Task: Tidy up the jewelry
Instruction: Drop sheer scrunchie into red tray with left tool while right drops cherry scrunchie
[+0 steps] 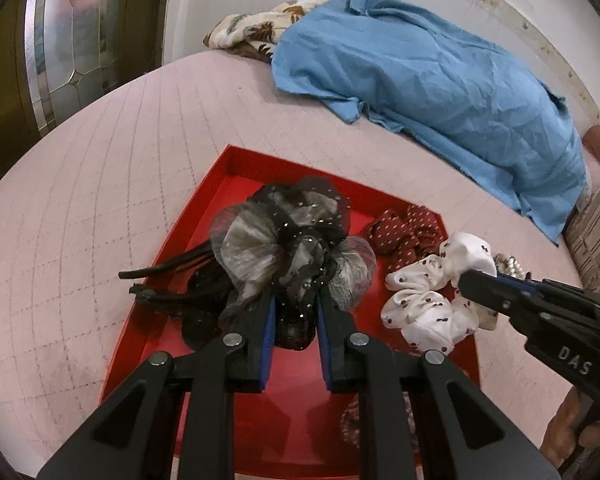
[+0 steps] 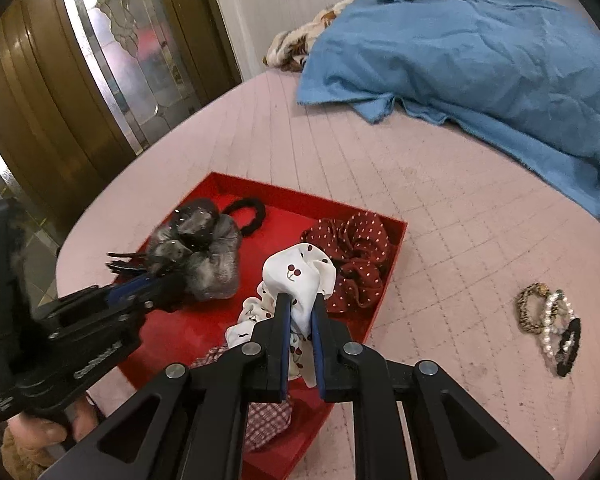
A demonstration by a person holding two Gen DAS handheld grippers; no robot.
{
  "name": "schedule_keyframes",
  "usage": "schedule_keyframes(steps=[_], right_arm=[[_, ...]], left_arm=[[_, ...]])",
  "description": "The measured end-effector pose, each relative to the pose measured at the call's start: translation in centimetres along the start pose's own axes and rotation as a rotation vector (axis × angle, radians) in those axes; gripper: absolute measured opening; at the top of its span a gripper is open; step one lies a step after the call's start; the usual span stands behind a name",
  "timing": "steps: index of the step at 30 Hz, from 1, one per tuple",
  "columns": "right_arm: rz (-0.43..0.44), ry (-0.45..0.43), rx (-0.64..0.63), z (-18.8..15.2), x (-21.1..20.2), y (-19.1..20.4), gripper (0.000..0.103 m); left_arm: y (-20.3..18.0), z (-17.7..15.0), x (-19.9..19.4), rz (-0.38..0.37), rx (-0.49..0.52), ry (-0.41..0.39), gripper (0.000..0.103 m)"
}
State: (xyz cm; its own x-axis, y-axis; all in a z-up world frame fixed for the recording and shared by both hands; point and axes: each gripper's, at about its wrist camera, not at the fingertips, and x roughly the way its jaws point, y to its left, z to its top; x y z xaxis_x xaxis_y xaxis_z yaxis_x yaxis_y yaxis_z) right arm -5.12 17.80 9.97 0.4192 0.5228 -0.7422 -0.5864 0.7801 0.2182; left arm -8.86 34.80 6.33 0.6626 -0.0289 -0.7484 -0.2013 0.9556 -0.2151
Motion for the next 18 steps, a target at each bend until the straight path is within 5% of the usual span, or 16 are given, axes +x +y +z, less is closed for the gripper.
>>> schedule_keyframes(steps=[9,14,18], right_arm=[[-0.028,0.047,-0.022,-1.2,2.5,0.5,0.013],[-0.028,0.027,-0.023,-1.1,1.9,0.5,0.032],[-0.032,-0.009,-0.025,-1.0,0.5,0.8,0.051]], left_arm=[[-0.3,0.1,0.7,0.028,0.024,0.016,0.023],[-0.1,0.2,0.1,0.013,0.013,-0.017,0.056],[-0.2,0.3,-0.7,-0.012,-0.001,-0.059,0.069]])
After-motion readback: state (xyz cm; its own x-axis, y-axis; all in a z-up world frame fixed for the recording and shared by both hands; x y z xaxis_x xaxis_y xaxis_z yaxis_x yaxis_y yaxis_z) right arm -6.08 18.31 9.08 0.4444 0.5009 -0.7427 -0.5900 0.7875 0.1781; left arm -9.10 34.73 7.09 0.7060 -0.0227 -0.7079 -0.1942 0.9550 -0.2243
